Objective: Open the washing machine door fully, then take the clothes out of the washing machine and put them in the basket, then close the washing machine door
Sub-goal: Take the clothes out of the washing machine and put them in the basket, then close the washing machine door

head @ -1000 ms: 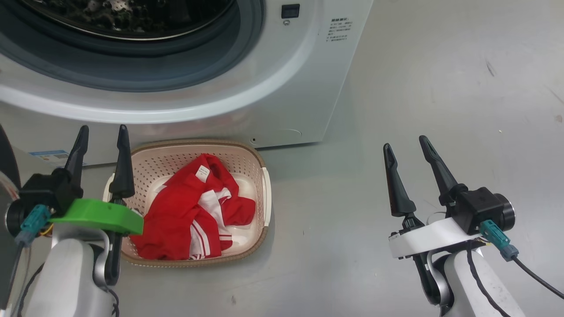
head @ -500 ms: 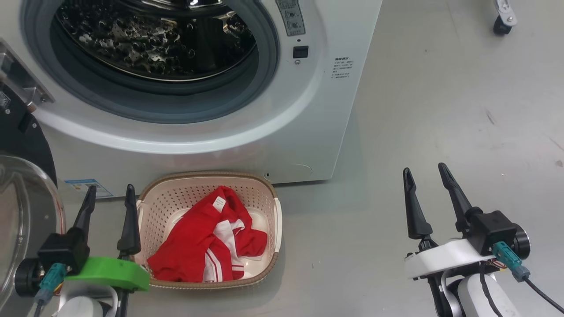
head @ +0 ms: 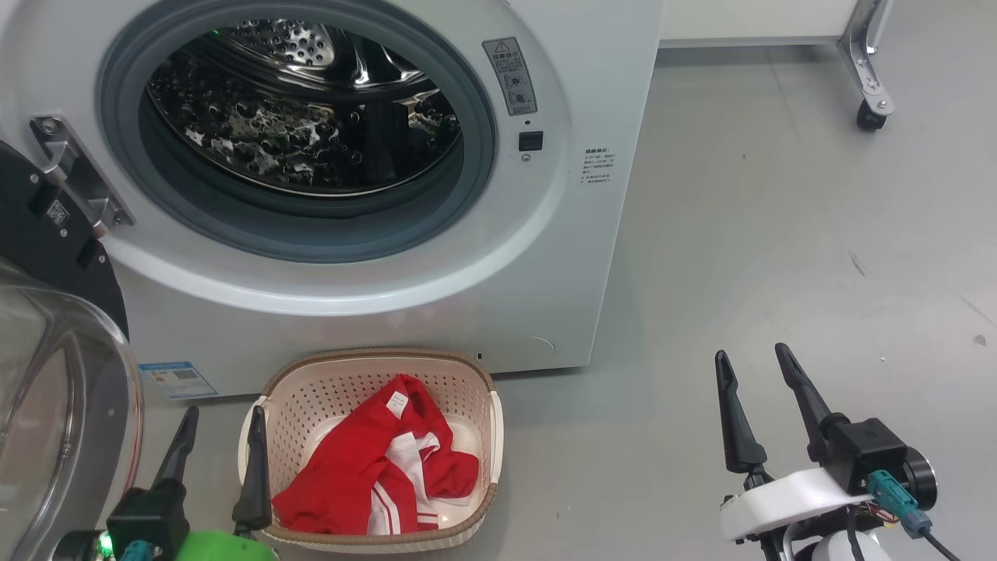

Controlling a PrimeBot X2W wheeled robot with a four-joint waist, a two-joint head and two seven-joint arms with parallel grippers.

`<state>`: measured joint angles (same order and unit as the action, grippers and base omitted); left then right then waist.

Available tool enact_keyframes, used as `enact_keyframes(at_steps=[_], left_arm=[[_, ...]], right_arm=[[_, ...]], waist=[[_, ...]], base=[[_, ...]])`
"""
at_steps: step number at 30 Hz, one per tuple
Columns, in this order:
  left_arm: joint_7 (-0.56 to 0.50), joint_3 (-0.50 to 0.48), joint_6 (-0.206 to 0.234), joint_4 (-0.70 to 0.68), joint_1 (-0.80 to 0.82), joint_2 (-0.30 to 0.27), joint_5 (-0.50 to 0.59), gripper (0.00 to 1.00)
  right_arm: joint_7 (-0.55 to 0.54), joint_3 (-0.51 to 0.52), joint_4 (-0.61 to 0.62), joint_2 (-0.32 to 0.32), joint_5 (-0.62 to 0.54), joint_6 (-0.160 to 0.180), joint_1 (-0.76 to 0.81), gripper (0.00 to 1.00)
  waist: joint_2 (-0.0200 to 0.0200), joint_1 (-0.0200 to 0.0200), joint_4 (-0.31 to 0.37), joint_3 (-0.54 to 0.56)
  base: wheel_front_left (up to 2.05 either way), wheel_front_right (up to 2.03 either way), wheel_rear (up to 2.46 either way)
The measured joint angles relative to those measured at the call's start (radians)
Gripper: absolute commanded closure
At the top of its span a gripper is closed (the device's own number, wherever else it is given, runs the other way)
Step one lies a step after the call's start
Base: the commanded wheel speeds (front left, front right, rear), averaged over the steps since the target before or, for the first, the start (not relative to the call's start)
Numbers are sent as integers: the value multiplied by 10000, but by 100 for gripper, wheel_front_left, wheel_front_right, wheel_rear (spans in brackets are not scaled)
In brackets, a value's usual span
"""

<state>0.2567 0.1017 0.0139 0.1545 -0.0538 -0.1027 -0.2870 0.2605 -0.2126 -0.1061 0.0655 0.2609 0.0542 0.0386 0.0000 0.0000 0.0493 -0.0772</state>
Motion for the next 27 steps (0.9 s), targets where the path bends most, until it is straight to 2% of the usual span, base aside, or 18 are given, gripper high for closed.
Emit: enact_keyframes(at_steps=[12,27], left_arm=[[-94,274,207,-558,-1060,54,144,0],[-345,426,309,-1312,-1496,94,159,0]], right_arm=[[0,-86,-42,2,-2,-82,782,0],[0,12,42,10,-2,-94,965,0]], waist=[[0,0,70,815],[0,0,148,886]], base=[[0,0,0],[0,0,0]])
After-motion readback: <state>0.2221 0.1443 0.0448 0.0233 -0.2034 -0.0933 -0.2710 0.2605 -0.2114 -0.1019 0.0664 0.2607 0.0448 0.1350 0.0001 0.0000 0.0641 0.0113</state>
